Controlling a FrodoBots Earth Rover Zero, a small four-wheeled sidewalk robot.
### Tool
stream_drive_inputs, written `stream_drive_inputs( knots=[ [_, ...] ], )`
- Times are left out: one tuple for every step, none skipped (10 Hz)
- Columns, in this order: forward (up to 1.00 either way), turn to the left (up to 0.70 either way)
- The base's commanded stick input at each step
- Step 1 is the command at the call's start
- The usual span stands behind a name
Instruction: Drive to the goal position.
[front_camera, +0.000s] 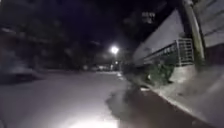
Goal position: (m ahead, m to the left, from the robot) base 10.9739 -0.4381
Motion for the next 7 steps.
stream_drive_inputs(
  knots=[
    [0.7,0.0],
    [0.7,0.0],
    [0.7,0.0],
    [0.7,0.0],
    [0.7,0.0],
    [0.7,0.0],
    [0.7,0.0]
  ],
)
